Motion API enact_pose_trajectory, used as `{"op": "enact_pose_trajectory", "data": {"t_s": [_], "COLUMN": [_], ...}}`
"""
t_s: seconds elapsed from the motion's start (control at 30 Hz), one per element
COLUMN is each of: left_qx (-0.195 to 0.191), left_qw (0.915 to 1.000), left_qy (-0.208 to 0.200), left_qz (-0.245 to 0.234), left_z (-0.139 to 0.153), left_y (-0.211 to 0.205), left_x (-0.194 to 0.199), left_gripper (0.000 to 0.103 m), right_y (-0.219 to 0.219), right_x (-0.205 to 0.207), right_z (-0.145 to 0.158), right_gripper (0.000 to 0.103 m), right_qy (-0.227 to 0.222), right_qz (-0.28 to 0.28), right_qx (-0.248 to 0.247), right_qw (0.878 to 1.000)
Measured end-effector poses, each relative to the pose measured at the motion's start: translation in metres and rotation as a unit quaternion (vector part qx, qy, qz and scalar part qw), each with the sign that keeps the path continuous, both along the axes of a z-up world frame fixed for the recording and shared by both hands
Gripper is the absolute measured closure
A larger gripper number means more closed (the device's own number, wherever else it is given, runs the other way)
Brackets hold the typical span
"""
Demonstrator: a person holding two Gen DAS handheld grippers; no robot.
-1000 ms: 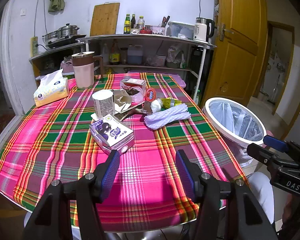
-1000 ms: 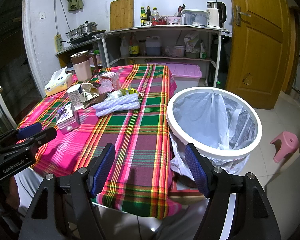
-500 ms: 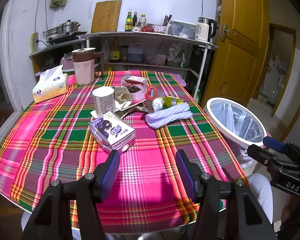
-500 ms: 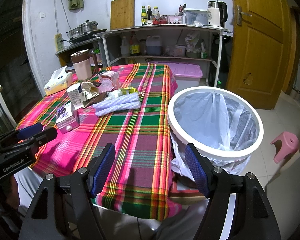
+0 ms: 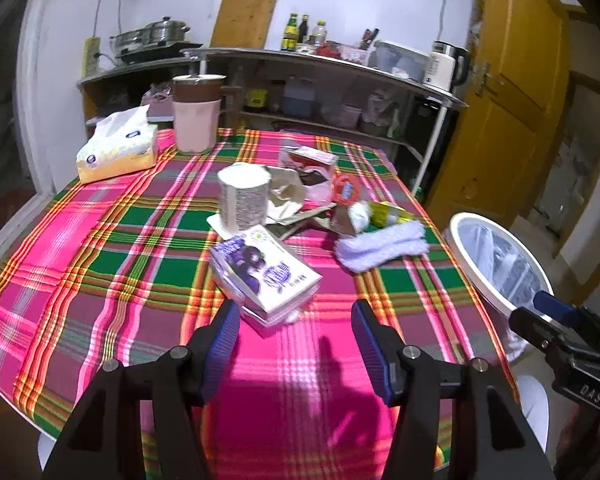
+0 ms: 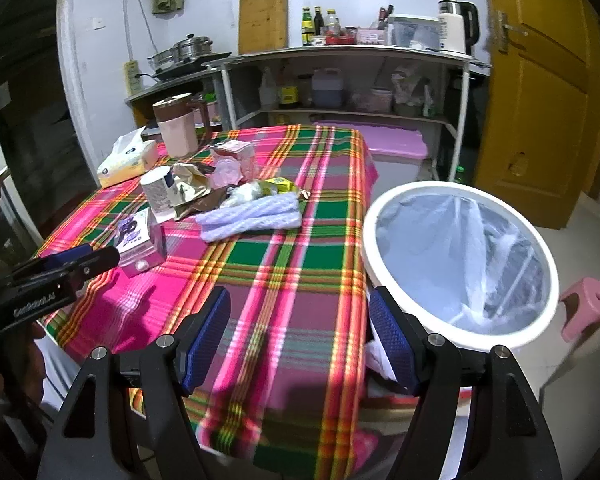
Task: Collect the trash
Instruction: 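Grasp the purple juice carton with the left tool while the right tool grasps the white gloves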
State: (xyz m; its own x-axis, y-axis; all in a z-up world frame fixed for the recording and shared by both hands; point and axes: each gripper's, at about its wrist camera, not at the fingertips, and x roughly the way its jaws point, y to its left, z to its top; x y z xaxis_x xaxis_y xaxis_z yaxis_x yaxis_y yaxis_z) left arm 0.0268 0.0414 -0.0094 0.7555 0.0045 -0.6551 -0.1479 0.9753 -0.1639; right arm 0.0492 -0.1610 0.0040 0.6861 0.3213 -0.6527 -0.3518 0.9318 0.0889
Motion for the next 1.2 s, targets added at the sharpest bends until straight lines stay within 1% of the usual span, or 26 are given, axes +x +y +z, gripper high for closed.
{"op": "enact_pose_trajectory", "data": {"t_s": [0.1, 0.23, 0.3, 0.37, 0.43, 0.47, 0.5, 0.6, 0.67, 0.77, 0.83, 0.87, 0.9, 0.97, 1.1, 1.13, 1.17, 1.2], "left_qx": [-0.006, -0.024, -0.04, -0.045, -0.052, -0.056, -0.058, -0.058, -0.056, -0.044, -0.042, -0.042, -0.038, -0.031, -0.026, -0.026, -0.025, -0.024], "left_qw": [0.9999, 0.9992, 0.9986, 0.9982, 0.9977, 0.9975, 0.9973, 0.9972, 0.9969, 0.9966, 0.9964, 0.9962, 0.996, 0.9959, 0.9962, 0.9963, 0.9964, 0.9965], "left_qy": [0.003, 0.014, 0.018, 0.019, 0.021, 0.022, 0.023, 0.027, 0.039, 0.053, 0.058, 0.061, 0.066, 0.071, 0.067, 0.067, 0.065, 0.065], "left_qz": [0.015, 0.027, 0.031, 0.036, 0.038, 0.038, 0.037, 0.039, 0.04, 0.045, 0.045, 0.045, 0.046, 0.047, 0.048, 0.048, 0.048, 0.047], "left_z": [-0.003, -0.009, -0.011, -0.012, -0.013, -0.014, -0.014, -0.016, -0.02, -0.026, -0.03, -0.032, -0.033, -0.036, -0.037, -0.037, -0.037, -0.037], "left_y": [0.011, 0.022, 0.027, 0.028, 0.027, 0.027, 0.026, 0.023, 0.022, 0.022, 0.024, 0.026, 0.027, 0.029, 0.033, 0.034, 0.035, 0.035], "left_x": [0.008, 0.019, 0.026, 0.032, 0.039, 0.043, 0.046, 0.058, 0.064, 0.069, 0.068, 0.068, 0.068, 0.067, 0.065, 0.064, 0.064, 0.064], "left_gripper": [0.037, 0.035, 0.033, 0.032, 0.029, 0.025, 0.024, 0.024, 0.024, 0.024, 0.024, 0.026, 0.03, 0.032, 0.035, 0.036, 0.036, 0.037], "right_y": [0.006, 0.015, 0.02, 0.024, 0.027, 0.028, 0.03, 0.033, 0.035, 0.039, 0.041, 0.043, 0.044, 0.047, 0.053, 0.053, 0.053, 0.054], "right_x": [0.011, 0.024, 0.031, 0.038, 0.045, 0.048, 0.054, 0.071, 0.084, 0.105, 0.116, 0.123, 0.127, 0.137, 0.147, 0.149, 0.15, 0.151], "right_z": [-0.002, -0.003, -0.005, -0.006, -0.007, -0.007, -0.008, -0.011, -0.014, -0.021, -0.026, -0.029, -0.031, -0.037, -0.042, -0.042, -0.043, -0.043], "right_gripper": [0.031, 0.031, 0.031, 0.031, 0.031, 0.031, 0.031, 0.031, 0.031, 0.031, 0.031, 0.031, 0.031, 0.031, 0.031, 0.034, 0.043, 0.047], "right_qy": [0.005, 0.007, 0.011, 0.014, 0.015, 0.015, 0.018, 0.027, 0.04, 0.065, 0.076, 0.084, 0.089, 0.105, 0.117, 0.12, 0.123, 0.126], "right_qz": [0.009, 0.021, 0.025, 0.029, 0.033, 0.036, 0.041, 0.047, 0.053, 0.061, 0.064, 0.065, 0.066, 0.068, 0.077, 0.079, 0.083, 0.086], "right_qx": [0.004, 0.007, 0.008, 0.007, 0.008, 0.008, 0.008, 0.009, 0.013, 0.024, 0.031, 0.033, 0.035, 0.039, 0.035, 0.035, 0.039, 0.044], "right_qw": [1.0, 1.0, 1.0, 0.999, 0.999, 0.999, 0.999, 0.998, 0.998, 0.996, 0.995, 0.994, 0.993, 0.991, 0.99, 0.989, 0.988, 0.987]}}
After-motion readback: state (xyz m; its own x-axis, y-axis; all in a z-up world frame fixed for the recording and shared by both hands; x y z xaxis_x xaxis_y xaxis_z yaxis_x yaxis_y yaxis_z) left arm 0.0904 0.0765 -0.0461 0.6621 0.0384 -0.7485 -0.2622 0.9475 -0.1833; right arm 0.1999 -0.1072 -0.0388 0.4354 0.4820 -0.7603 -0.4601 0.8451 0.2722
